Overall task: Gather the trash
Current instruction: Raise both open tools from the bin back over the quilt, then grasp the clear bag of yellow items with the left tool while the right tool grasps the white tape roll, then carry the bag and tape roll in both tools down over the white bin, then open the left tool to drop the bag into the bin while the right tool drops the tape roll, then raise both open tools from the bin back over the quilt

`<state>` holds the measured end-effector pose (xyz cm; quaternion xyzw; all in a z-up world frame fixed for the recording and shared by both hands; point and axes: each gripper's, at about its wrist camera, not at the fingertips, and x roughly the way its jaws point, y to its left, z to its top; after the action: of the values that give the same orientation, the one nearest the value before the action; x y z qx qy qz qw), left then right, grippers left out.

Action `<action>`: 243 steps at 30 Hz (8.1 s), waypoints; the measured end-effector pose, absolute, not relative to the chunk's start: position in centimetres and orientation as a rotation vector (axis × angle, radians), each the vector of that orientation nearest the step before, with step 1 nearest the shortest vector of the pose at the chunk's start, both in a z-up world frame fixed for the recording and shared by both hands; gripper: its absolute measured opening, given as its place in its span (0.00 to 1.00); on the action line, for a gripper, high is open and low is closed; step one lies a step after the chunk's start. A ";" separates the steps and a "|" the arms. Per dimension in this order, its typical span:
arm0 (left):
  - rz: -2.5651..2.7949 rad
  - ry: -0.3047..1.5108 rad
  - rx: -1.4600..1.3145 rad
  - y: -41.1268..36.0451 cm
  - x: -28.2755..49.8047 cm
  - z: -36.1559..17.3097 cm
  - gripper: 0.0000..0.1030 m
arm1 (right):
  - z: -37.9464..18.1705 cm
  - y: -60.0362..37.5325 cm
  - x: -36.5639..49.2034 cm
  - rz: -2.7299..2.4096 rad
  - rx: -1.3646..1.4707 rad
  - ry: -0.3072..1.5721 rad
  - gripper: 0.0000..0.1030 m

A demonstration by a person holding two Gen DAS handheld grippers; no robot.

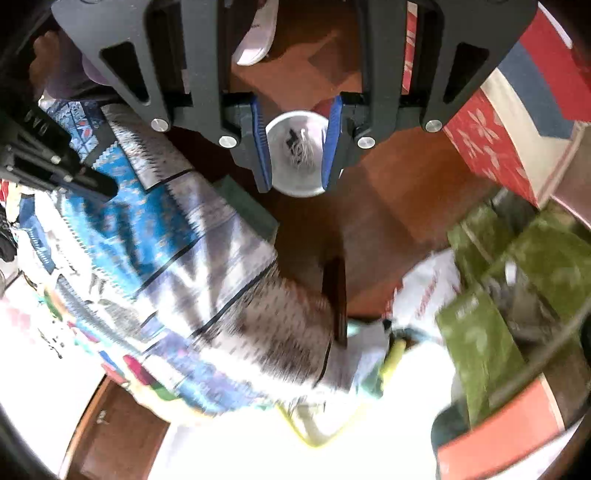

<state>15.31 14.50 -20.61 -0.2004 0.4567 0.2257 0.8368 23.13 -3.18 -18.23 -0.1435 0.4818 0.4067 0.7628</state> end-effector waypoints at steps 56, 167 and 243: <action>-0.085 0.811 -0.054 -15.6 44.9 -16.2 0.72 | -14.7 -35.0 40.8 0.299 0.028 0.797 0.74; 0.224 0.719 -0.260 7.8 15.8 -10.3 0.10 | -9.2 -7.4 20.5 0.856 -0.157 0.831 0.33; 0.380 1.015 -0.488 14.4 17.0 -21.7 0.34 | -19.6 -2.5 23.8 0.911 -0.266 1.104 0.35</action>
<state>17.04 14.39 -21.67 -0.2297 0.4781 0.1792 0.8286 23.79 -2.51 -19.60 -0.1216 0.5046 0.4165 0.7464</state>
